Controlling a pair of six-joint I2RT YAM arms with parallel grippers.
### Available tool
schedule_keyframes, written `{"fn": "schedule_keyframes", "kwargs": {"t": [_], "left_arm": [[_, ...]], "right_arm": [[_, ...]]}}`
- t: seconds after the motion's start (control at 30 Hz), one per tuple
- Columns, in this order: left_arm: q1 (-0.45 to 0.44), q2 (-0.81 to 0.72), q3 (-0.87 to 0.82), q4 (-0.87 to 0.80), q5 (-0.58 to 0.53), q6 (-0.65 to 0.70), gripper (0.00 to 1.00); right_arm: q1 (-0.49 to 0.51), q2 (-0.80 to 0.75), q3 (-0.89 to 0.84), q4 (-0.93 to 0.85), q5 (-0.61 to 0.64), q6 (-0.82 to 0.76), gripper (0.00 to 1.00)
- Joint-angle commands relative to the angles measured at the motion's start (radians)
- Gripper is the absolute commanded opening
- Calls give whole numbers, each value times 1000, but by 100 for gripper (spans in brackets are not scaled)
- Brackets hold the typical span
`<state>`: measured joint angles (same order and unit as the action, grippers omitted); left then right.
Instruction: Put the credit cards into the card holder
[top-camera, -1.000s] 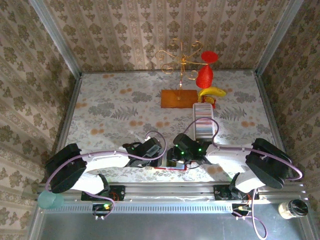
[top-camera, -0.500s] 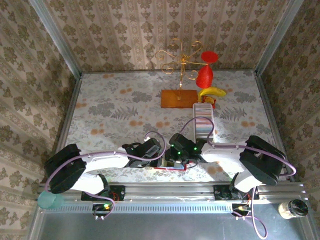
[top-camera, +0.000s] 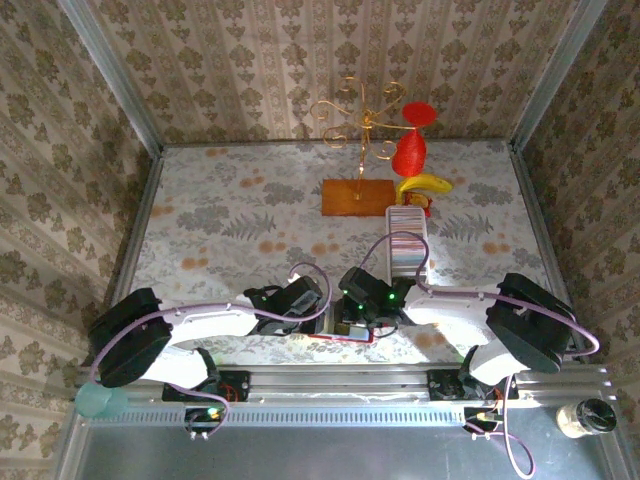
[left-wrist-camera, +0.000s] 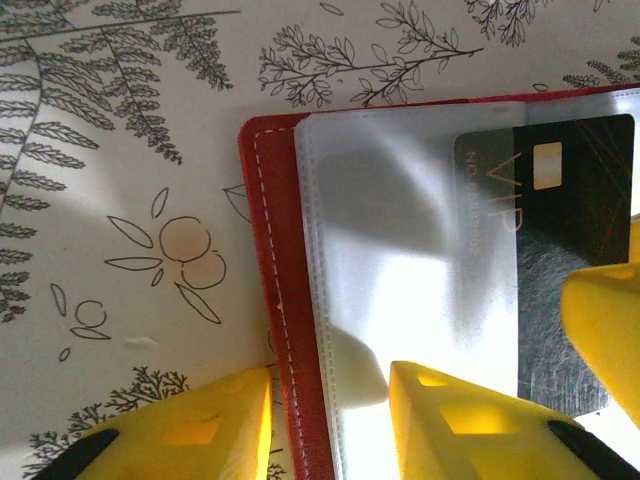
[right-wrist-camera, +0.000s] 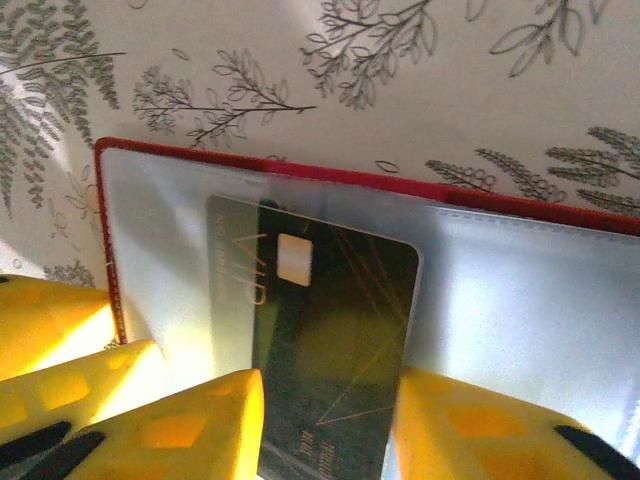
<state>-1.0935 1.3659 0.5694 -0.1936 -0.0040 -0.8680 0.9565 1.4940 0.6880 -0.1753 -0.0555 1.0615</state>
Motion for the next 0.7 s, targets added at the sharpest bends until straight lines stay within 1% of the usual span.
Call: {"fn": "schedule_keyframes", "kwargs": {"t": [0.0,0.13,0.2,0.43,0.53,0.67], "left_arm": [[-11,-11,-22,-23,4,-16,35],[-14,-13,-25,-18,4,-19,35],[-13,-14,-26,-18,5,-22,35],[-14,-22,-31,-12,5,-29,35],[-14,-24,-33,-10,4,-31,35],[-15,-25,-36,-7,4,-32,35]], "right_arm": [[8,6,8,-51,27,-12,34],[14,33,30,-38,13,-12,28],[20,48,51,-39,9,-17,27],[31,74,92,-20,-2,-23,27],[31,62,87,-53,20,-29,31],[31,27,65,-69,43,-25,30]]}}
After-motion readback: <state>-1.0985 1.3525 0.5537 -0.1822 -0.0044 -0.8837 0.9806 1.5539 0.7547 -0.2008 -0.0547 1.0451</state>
